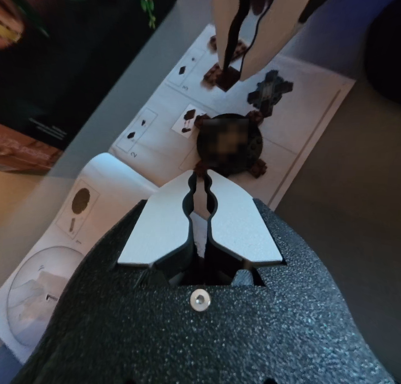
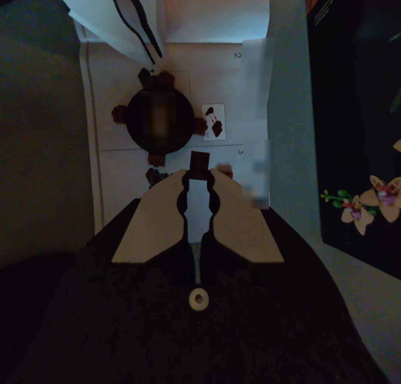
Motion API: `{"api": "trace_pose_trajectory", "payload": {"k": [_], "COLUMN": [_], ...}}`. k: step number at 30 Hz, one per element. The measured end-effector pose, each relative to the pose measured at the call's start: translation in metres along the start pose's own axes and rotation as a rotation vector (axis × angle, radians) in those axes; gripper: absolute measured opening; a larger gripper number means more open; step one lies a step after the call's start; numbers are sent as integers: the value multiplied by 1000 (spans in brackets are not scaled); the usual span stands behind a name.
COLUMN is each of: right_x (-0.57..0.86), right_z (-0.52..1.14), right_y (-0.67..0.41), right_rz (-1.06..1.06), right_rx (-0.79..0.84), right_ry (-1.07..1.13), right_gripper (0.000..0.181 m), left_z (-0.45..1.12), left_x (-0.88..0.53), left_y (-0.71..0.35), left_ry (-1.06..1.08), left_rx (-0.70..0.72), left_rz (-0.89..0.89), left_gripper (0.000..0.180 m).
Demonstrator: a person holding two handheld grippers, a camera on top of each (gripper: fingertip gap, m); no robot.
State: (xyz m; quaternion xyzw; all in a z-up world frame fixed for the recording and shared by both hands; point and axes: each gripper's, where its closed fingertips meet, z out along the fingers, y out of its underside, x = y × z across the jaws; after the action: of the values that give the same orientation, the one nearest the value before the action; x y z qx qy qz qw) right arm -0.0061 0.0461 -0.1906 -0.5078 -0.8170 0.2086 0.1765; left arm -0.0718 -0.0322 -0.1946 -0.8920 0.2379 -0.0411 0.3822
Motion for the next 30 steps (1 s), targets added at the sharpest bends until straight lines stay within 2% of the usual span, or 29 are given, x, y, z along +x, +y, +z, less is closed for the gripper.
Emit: {"api": "trace_pose_trajectory", "payload": {"k": [5, 10, 15, 21, 26, 30], "right_x": [-28, -48, -39, -21, -18, -26], "right_z": [-8, 4, 15, 15, 5, 11], "right_y": [15, 23, 9, -2, -20, -25], "right_rz": [-9, -64, -65, -67, -9, -8], "right_rx": [-67, -146, -111, -78, 26, 2], "right_ry": [-126, -170, -135, -77, -74, -61], "right_gripper": [14, 14, 14, 14, 14, 14], "left_z": [2, 6, 9, 10, 17, 9], "left_x": [28, 38, 46, 43, 46, 33], "left_y": [-7, -4, 0, -2, -8, -14], "left_ry": [176, 220, 260, 286, 298, 229], "left_rx": [44, 25, 2, 33, 56, 94], "left_rz": [-5, 2, 14, -63, -99, -88], "left_gripper": [5, 5, 5, 6, 6, 6]}}
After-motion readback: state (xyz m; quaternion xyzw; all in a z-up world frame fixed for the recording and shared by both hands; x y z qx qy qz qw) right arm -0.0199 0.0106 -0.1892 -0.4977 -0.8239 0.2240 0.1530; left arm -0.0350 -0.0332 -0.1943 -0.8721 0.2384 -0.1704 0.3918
